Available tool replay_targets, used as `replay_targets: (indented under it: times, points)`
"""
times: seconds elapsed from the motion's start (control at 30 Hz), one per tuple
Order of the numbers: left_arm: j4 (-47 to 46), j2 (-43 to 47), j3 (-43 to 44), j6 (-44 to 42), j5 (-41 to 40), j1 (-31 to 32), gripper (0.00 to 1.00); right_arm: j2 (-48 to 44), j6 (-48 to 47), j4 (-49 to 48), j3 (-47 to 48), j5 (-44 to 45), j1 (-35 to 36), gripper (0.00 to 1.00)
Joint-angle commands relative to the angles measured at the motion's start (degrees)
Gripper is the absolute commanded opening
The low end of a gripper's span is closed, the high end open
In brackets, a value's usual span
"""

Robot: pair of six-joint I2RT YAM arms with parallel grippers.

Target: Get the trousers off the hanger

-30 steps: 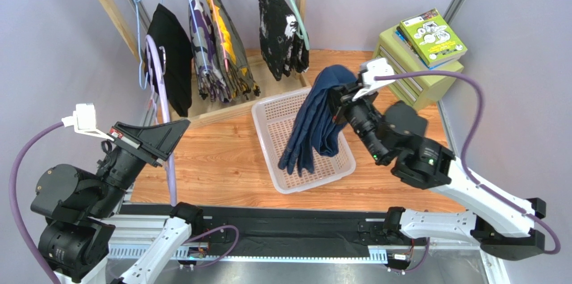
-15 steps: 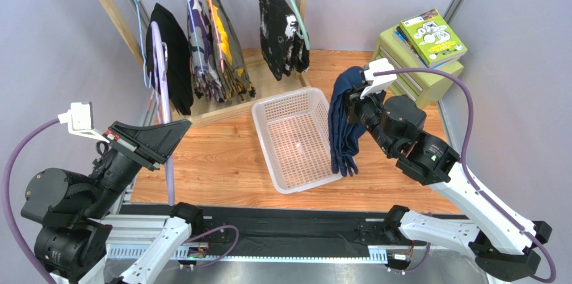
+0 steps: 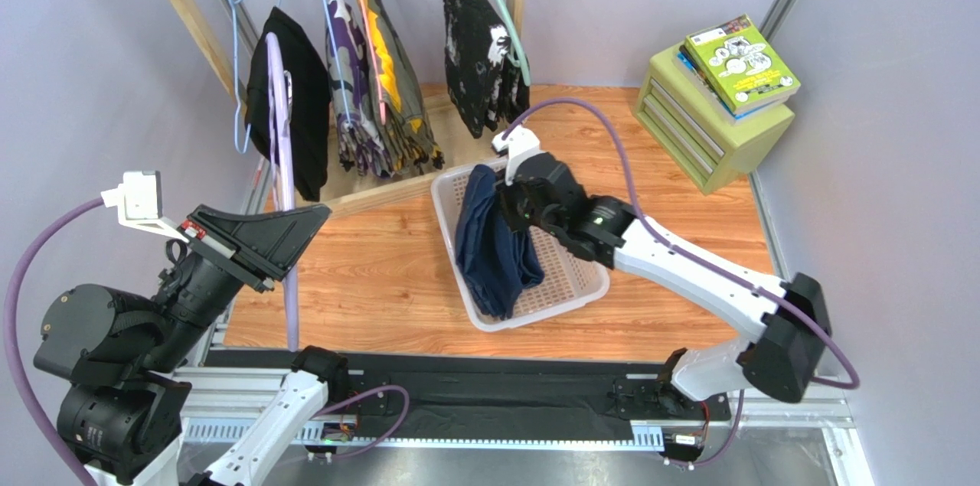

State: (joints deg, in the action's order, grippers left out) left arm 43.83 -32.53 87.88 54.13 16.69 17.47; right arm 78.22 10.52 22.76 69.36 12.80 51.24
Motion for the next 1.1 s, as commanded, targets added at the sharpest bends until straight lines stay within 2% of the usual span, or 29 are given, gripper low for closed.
replay_targets:
  times: [0.0, 0.2, 0.27, 0.3, 0.37, 0.4, 0.5, 0.6, 0.7, 0.8, 0.97, 1.07]
  points:
    - [-3.67, -1.04, 2.47, -0.95, 1.86, -0.34, 0.00, 2.89, 5.73, -3.96, 3.32, -4.44, 0.79, 0.04]
    - [-3.67, -1.39, 2.56, -0.52, 1.94, -0.34, 0.00, 5.28, 7.76, -2.11, 3.50, -5.94, 0.79, 0.13]
    - [-3.84, -1.48, 2.56, -0.34, 2.12, -0.34, 0.00, 5.02, 8.28, -1.24, 3.24, -5.94, 0.79, 0.21]
    - [-4.19, -1.48, 2.56, 0.01, 2.47, -0.34, 0.00, 4.50, 8.37, -0.88, 3.23, -6.12, 0.79, 0.30]
    - [-4.63, -1.74, 2.48, 0.10, 2.82, -0.34, 0.00, 3.88, 8.90, 0.78, 3.32, -6.82, 0.88, 0.40]
    - [-5.16, -2.00, 2.74, 0.27, 3.26, -0.34, 0.00, 3.61, 9.16, 1.57, 3.41, -7.69, 0.88, 0.48]
    - [-5.34, -2.71, 3.53, 0.28, 3.88, -0.34, 0.00, 1.95, 10.04, 4.65, 3.32, -8.23, 0.88, 0.59]
    - [-5.69, -3.06, 4.06, 0.36, 4.14, -0.34, 0.00, -0.78, 10.22, 8.78, 3.32, -7.70, 0.79, 0.76]
    - [-6.30, -3.68, 4.76, 0.80, 4.84, -0.34, 0.00, -4.47, 9.69, 13.08, 3.41, -6.65, 0.88, 0.86]
    - [-7.53, -4.55, 4.76, 1.59, 5.46, -0.34, 0.00, -7.98, 7.59, 18.53, 5.25, -4.90, 0.87, 0.93]
    - [-11.31, -5.96, 4.23, 2.56, 6.16, -0.34, 0.00, -11.32, 4.60, 26.09, 11.75, -5.15, 2.71, 0.94]
    - [-12.10, -6.92, 4.41, 2.39, 5.02, -0.34, 0.00, -11.25, 3.63, 24.80, 16.76, -5.77, 8.76, 0.94]
